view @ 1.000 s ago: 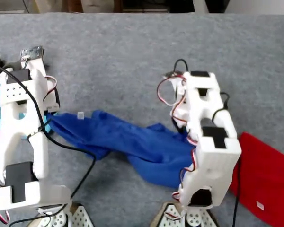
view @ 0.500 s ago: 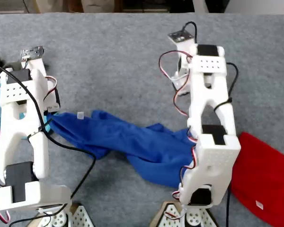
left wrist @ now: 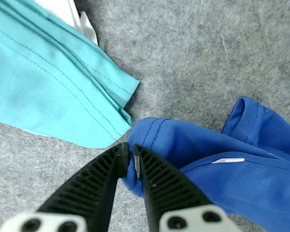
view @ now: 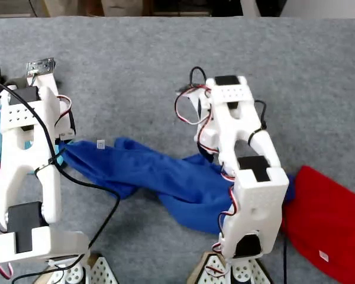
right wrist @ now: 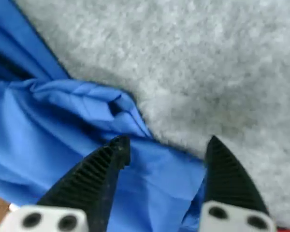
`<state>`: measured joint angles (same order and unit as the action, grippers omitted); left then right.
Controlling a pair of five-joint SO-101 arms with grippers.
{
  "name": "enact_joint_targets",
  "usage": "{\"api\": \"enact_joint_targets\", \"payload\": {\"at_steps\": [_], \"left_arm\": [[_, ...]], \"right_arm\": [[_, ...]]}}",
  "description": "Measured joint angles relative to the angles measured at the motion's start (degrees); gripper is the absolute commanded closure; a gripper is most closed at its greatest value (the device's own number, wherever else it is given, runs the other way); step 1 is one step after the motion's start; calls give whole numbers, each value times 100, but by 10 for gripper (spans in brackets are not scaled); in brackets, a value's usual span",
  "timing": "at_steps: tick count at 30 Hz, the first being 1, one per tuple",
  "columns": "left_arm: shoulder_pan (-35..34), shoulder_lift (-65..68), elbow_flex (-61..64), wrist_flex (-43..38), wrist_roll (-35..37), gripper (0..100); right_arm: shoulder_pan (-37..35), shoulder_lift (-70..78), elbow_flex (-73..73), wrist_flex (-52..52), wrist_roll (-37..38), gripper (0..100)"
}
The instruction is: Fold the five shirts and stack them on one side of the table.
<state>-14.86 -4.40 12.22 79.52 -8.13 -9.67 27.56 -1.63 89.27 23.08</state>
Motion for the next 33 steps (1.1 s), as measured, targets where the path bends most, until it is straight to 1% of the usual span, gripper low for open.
{"api": "enact_joint_targets", "payload": {"at_steps": [1, 4, 6, 12, 14, 17, 19, 21, 26, 28, 31, 33], "left_arm": [[0, 0, 0, 0, 0, 981], [0, 0, 0, 0, 0, 981], [0, 0, 0, 0, 0, 981], [0, 0, 0, 0, 0, 981], [0, 0, 0, 0, 0, 981], [0, 0, 0, 0, 0, 981], [0, 0, 0, 0, 0, 981], [0, 0, 0, 0, 0, 981], [0, 0, 0, 0, 0, 981], [0, 0, 0, 0, 0, 981], [0, 0, 0, 0, 0, 981], [0, 0, 0, 0, 0, 981]], "right_arm": [[0, 0, 62, -97, 0, 991], [0, 0, 105, -360, -88, 977], [0, 0, 123, -466, -141, 993], [176, 0, 44, -510, -176, 988], [255, 0, -70, -220, -176, 956], [193, 0, -123, 193, -9, 861], [62, 0, -123, 387, 9, 804], [-149, 0, -123, 536, 53, 786], [-545, 0, -123, 756, 53, 832], [-633, 0, -97, 712, 53, 888], [-730, 0, 141, 290, 53, 998], [-738, 0, 290, 18, 53, 983]]}}
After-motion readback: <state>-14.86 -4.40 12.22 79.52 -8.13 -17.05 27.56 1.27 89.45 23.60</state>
